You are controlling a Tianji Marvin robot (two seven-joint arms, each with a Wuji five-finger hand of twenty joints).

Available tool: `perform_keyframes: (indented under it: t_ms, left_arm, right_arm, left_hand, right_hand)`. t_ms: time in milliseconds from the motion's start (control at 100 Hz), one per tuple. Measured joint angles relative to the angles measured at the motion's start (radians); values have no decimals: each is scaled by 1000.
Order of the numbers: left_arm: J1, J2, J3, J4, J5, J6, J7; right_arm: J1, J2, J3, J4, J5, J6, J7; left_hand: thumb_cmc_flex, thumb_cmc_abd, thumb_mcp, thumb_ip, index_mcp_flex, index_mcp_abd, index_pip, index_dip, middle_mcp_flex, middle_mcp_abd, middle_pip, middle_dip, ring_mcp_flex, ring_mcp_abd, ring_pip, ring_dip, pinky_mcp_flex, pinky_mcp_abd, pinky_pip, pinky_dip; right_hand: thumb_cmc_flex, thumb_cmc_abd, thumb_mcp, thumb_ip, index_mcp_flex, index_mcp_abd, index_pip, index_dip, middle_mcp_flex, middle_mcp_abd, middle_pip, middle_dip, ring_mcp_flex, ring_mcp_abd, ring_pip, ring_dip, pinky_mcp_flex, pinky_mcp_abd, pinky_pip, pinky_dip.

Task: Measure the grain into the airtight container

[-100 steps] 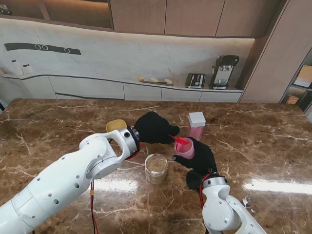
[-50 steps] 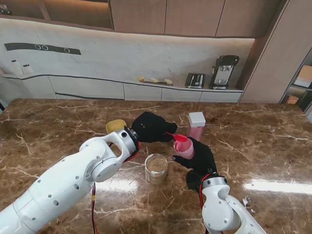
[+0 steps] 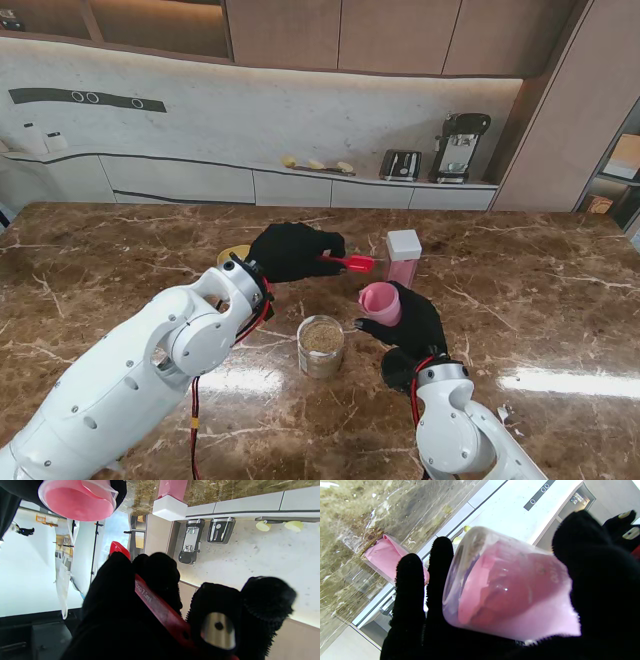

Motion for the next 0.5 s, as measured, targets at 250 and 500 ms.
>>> perform_keyframes:
  t_ms: [250,500]
  left_arm:
    - [54,0,-74,-23,-57,22,-87]
    - [102,31,-164,-65,-27,-5,-255]
  right_arm:
    - [-13,0,18,-6,-8,-3,-4]
    - [-29,0,37,-17,-18,-4,-24]
  left_hand:
    - [0,0,0,0,0,0,0,0,0,0,0,0,0,0,0,0,0,0,0,0]
    - [0,0,0,0,0,1,0,0,0,0,0,0,0,0,0,0,0,1,0,0]
  right_hand:
    - [0,0,0,0,0,0,0,0,0,0,0,0,0,0,0,0,0,0,0,0]
    - [0,0,0,0,0,0,0,0,0,0,0,0,0,0,0,0,0,0,0,0]
